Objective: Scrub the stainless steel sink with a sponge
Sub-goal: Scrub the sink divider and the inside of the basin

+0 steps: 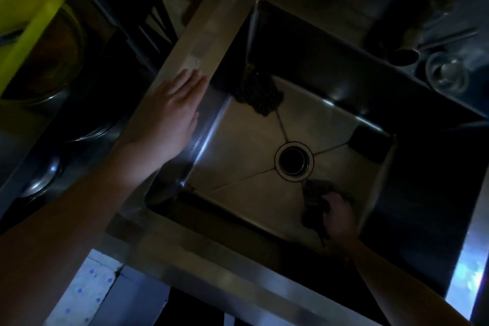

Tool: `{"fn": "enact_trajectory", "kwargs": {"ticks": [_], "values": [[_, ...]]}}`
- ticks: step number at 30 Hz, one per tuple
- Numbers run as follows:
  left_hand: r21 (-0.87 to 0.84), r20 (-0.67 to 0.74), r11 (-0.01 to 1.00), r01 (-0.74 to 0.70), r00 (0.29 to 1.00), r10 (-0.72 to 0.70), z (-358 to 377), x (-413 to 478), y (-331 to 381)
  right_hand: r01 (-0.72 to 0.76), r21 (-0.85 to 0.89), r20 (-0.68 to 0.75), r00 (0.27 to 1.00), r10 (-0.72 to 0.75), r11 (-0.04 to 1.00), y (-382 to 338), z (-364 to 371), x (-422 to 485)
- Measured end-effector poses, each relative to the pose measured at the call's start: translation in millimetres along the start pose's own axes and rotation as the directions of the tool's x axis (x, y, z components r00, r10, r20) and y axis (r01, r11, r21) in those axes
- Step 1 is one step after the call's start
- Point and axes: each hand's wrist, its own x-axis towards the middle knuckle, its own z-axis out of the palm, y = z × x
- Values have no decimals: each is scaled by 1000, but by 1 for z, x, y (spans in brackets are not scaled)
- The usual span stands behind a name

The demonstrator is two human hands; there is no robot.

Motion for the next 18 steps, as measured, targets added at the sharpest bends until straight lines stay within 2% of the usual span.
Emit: {"fn": "enact_trajectory", "kwargs": {"ticks": [3, 6, 8, 10, 13, 15, 18], "values": [[-1, 3, 1000, 3, 1000, -3, -1, 0, 1, -305, 93, -27, 951, 309, 948, 13, -10, -2], [-12, 7, 1000, 12, 1000, -11, -2, 0, 2, -458, 176, 44, 888, 458, 871, 12, -12, -6], [-17, 5, 1000, 9, 1000, -9, -3, 0, 3, -502, 213, 92, 864, 494, 838, 6, -8, -13], [-21, 5, 1000, 8, 1000, -8, -3, 0, 3, -568, 252, 199, 823, 533, 783, -5, -2, -24], [-29, 6, 1000, 6, 1000, -6, -4, -1, 3, -691, 336, 393, 720, 572, 640, -30, 6, -41], [-32, 3, 999, 12, 1000, -12, -5, 0, 4, -732, 372, 471, 678, 564, 571, -51, 11, -42], [-14, 40, 1000, 13, 999, -12, -7, 1, 4, -750, 359, 537, 652, 535, 555, -89, 17, -35]]}}
